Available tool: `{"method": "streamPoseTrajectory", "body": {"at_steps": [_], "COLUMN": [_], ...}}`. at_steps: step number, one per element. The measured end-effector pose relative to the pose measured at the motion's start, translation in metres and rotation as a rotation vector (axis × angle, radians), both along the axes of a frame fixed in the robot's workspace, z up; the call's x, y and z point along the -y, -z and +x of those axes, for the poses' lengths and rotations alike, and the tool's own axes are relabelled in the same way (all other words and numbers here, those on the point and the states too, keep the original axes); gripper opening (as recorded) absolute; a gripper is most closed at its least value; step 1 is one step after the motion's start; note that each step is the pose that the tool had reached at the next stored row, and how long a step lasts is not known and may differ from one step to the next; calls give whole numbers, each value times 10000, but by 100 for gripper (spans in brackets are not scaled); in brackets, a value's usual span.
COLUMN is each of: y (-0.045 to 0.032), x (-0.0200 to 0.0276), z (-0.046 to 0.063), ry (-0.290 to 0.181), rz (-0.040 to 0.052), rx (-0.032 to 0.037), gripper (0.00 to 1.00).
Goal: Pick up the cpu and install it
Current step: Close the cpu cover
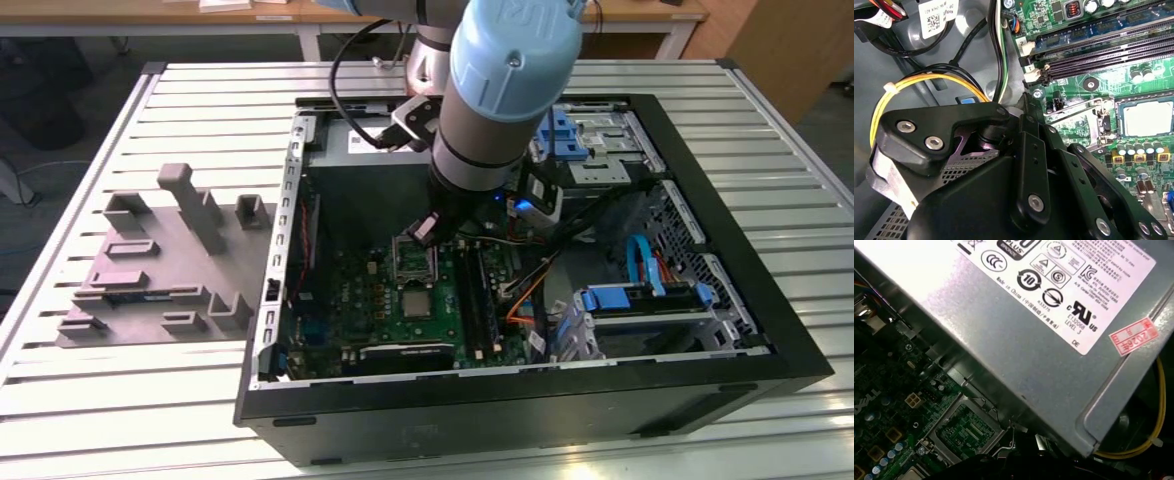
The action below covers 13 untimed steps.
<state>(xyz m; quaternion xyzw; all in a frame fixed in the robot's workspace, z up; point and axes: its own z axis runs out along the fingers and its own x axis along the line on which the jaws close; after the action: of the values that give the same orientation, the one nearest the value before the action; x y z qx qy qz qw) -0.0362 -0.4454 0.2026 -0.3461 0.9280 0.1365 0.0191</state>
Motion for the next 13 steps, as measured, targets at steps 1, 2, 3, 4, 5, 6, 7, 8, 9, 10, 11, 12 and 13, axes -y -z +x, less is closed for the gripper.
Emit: {"method": "streamPoseTrajectory", "body": {"at_steps": [1,2,3,4,5,6,7,8,9,10,11,12,13], "y": [1,1,0,0,1,3,7,15,27,40,49,52,52], "x": [-1,-1,-2,-3,-5,-7,-8,-9,-10,-11,-12,-12,-12], "z": [1,3,5,5,6,7,7,7,7,6,6,6,6], "ry": [0,0,-1,0,0,-1,-2,-2,-2,-1,-2,-2,-1], "rz": [2,3,2,2,3,3,3,1,2,3,3,-6,-28], "rx": [0,0,0,0,0,0,1,0,0,0,0,-1,-1], "gripper": [11,11,11,11,11,11,11,11,11,11,11,11,11]}}
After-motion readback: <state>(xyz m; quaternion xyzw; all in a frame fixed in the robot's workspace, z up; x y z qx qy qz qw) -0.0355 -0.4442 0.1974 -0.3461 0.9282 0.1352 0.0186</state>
